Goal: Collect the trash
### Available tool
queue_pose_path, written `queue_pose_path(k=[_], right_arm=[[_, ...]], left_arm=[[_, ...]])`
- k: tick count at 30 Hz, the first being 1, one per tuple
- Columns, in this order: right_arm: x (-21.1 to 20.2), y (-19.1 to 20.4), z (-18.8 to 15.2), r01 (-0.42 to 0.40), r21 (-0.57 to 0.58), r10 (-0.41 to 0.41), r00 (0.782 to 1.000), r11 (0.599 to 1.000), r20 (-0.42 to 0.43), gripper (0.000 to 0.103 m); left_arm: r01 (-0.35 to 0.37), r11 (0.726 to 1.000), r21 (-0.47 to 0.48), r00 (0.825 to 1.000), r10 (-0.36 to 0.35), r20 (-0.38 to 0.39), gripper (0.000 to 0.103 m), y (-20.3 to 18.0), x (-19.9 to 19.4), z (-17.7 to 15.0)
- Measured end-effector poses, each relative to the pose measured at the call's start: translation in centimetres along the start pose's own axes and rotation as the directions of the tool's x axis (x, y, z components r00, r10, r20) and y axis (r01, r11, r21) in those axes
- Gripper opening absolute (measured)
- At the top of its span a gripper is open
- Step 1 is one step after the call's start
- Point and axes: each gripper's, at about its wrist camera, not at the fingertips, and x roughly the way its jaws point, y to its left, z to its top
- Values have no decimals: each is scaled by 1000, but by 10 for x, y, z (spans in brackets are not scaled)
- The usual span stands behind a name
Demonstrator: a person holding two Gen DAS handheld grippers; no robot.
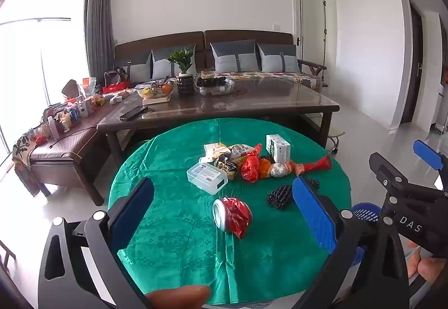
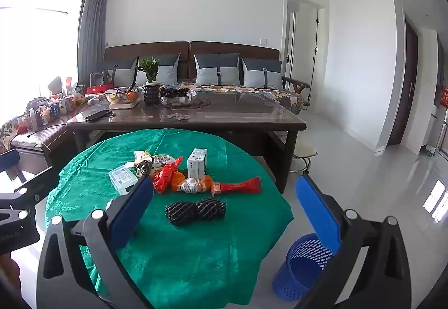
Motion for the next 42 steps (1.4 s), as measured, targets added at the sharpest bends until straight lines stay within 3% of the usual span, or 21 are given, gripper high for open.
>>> queue_pose_path(k=[42], right_arm=[[7, -6, -5, 23, -3, -23, 1000, 1000, -12, 98]], left_arm=[[-17, 1000, 13, 1000, 17, -13, 98, 8, 6, -4]])
